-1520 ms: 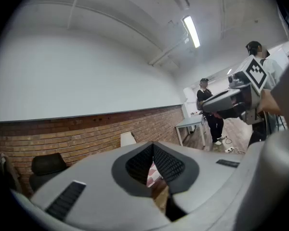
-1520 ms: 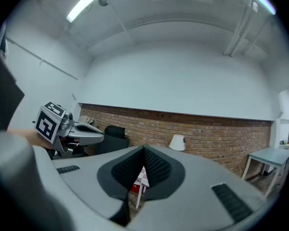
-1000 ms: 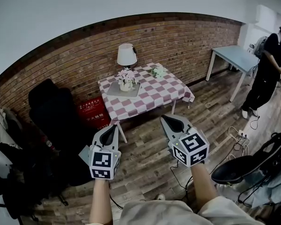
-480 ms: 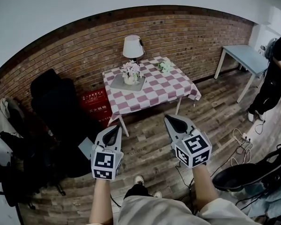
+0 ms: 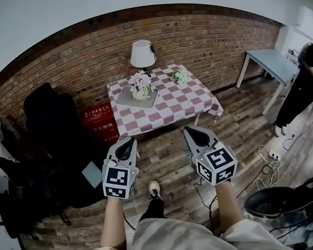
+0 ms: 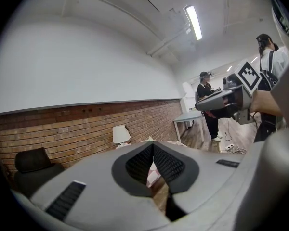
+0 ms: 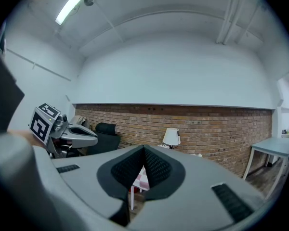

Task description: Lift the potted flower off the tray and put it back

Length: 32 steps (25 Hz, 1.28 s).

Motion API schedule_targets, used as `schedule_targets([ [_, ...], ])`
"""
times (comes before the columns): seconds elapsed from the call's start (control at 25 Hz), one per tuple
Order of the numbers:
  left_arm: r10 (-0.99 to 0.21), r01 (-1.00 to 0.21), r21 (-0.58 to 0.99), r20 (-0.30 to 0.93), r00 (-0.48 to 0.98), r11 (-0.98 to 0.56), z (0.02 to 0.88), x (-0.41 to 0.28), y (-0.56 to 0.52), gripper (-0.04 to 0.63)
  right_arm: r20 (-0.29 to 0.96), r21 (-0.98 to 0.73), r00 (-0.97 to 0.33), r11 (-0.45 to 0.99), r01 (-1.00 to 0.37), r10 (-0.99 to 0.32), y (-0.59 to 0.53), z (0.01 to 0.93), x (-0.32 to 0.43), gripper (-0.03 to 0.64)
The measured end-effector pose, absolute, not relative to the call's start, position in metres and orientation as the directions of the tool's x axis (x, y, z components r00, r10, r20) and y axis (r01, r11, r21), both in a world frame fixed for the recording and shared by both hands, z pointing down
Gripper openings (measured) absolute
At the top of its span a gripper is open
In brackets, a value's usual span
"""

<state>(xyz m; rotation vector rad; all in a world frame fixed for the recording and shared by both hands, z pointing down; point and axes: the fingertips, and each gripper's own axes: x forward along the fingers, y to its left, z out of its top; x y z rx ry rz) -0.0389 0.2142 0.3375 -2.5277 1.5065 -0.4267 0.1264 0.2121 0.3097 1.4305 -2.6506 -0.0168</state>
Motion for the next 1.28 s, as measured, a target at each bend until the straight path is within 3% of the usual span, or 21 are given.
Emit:
schedule_targets([
  [0.6,-0.872,-0.824,-0.286,0.168,0.46,-0.489,0.33,-0.068,0.027,0.028,0.11,0.06,-0.525,0.533,-0.844,-0.844,0.027,0.302,0.097,0.003],
  [1.28,-0.846,-0.816,-0.235,0.231,0.481,-0.528,0.359,-0.095,-0.116,0.028,0.22,0.033,-0.511,0.53,-0.848,-0.831,-0.112,0.34,0.069,0.003],
])
